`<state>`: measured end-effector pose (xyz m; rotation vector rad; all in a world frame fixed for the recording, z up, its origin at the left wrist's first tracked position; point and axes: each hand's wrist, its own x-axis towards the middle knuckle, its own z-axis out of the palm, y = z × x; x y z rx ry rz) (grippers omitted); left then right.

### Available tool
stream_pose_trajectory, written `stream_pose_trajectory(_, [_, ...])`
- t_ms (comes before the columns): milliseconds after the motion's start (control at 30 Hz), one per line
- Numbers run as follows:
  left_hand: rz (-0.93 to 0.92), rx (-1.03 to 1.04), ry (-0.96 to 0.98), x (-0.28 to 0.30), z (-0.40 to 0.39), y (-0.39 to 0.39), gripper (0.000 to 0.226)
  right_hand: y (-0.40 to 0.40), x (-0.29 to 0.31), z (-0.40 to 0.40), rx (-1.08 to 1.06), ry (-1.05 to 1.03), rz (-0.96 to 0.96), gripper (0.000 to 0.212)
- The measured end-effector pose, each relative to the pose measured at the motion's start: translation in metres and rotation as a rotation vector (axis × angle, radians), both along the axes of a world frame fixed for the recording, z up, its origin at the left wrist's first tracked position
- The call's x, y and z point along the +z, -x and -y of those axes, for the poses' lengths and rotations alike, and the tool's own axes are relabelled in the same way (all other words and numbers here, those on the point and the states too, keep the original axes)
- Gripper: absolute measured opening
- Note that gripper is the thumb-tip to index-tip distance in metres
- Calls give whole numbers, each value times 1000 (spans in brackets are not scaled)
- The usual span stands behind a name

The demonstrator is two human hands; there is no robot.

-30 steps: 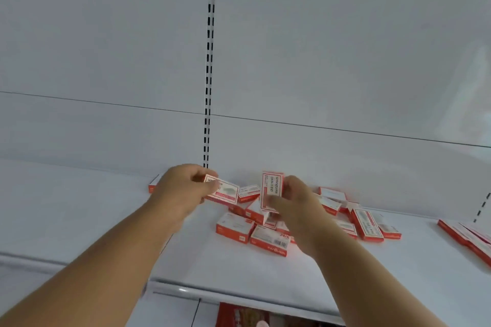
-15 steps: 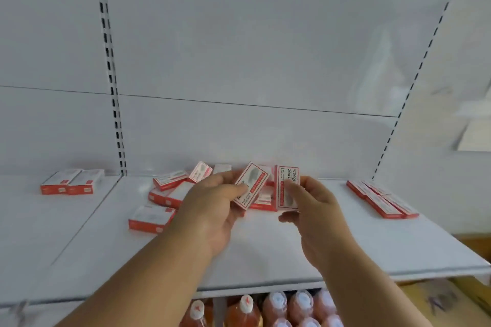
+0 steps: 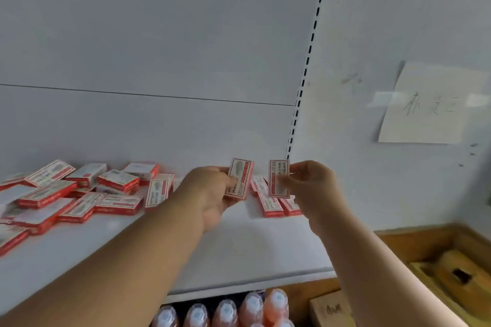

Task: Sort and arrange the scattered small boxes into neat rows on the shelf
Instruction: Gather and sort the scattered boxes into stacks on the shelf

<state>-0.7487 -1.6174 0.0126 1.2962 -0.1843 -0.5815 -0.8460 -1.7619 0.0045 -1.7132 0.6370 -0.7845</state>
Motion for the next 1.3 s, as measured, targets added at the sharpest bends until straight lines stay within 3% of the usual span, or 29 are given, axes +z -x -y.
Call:
stream_pose_trajectory(267, [213,141,-455,-11,85,-23,12,-46,3,87,151,187,-417,9])
stream_pose_trajectory(433, [341,243,-678,-22,102,-38,3,-73,-11,102,182,239,-582,29])
stream_pose_trajectory(533, [438,256,-858,-25,105,-41,15,-77,-12,104,189,398,-640,29])
stream_pose_trajectory(667, [518,234,-942,-21,100,-39,26,-74,-2,101,210,543,-633,28])
stream_pose_trajectory(900, [747,268,-1011,-12,55,-28,26,-76,18,51,298,646,-433,17])
stream_pose_trajectory(1300, [882,366,-1109,-12,-158,-52,16,-139,29,-147,462,726,-281,19])
